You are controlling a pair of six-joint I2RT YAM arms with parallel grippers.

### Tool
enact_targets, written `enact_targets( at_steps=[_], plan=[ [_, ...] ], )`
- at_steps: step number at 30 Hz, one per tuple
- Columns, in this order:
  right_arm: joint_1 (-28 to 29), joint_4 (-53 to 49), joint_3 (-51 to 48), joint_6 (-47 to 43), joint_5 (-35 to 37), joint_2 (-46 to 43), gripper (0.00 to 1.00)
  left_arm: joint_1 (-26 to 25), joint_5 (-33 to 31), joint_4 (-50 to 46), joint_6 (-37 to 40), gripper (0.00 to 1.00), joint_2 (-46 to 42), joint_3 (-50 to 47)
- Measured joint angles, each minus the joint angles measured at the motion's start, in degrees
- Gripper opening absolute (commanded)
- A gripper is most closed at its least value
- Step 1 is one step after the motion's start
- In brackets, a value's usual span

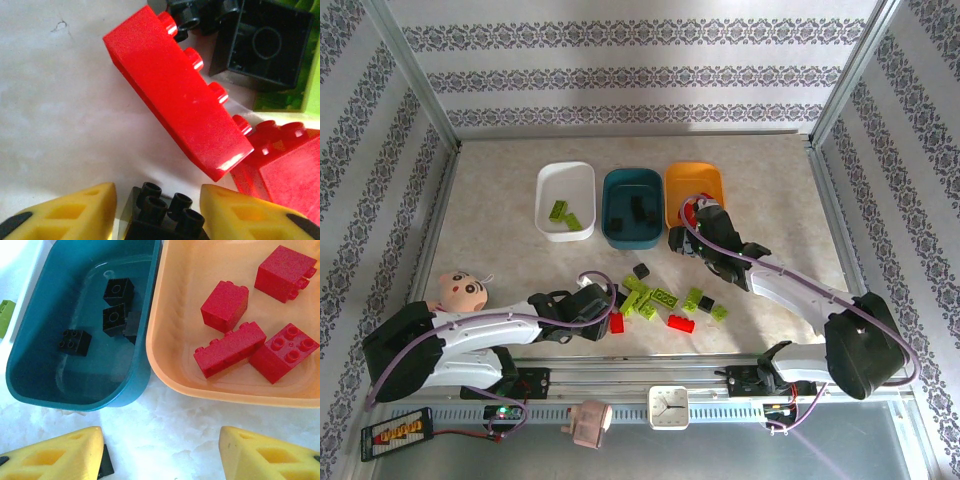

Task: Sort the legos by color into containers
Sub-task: Pick up the lego from the middle-left of the table, then place the lego in the container.

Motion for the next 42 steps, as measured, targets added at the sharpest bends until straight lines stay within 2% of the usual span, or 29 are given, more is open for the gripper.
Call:
enact_targets(
  at_steps=[3,9,14,18,21,27,32,34,36,38,42],
  plan=[
    [0.00,0.02,-0.61,0.04,0.15,-1.09,0.62,-0.02,0.02,-0.24,0.00,0.36,-0.94,0.07],
    [-0.02,-0.02,-1.75,0.39,0.42,-3.50,0.63,0.92,-0.46,-3.93,0.96,0.36,-8.00,3.91],
    [-0.02,0.00,-2.99,1.22,0.42,-5.18,0.63,9.11,1.73,-3.15,4.35,0.36,-8.26,12.76],
    [-0.02,0.00,-4.55,1.33,0.37,-6.29,0.63,17.35,5.40,0.02,7.30,0.35,0.70,21.66],
    [-0.02,-0.04,-5.75,1.46,0.37,-6.62,0.63,20.94,7.80,1.60,9.18,0.35,10.88,29.90],
    [-0.02,-0.07,-7.45,1.66,-0.11,-7.61,0.63,25.27,10.47,2.80,11.56,0.35,29.31,44.70],
    [-0.02,0.00,-8.46,1.66,-0.35,-8.26,0.63,27.06,10.78,2.16,12.15,0.35,39.12,53.33],
    [-0.02,0.00,-8.76,1.66,-0.33,-8.41,0.63,27.23,10.78,1.92,12.37,0.41,41.33,55.25],
    [-0.02,0.02,-9.09,1.66,-0.31,-8.63,0.63,27.32,10.78,1.27,12.55,0.58,42.82,56.43],
    [-0.02,0.00,-9.25,1.66,-0.31,-8.76,0.63,27.32,10.75,0.83,12.79,0.66,43.85,57.24],
    [-0.02,0.04,-9.25,1.64,-0.31,-8.76,0.64,27.32,11.02,0.39,12.96,0.71,44.02,57.31]
  ],
)
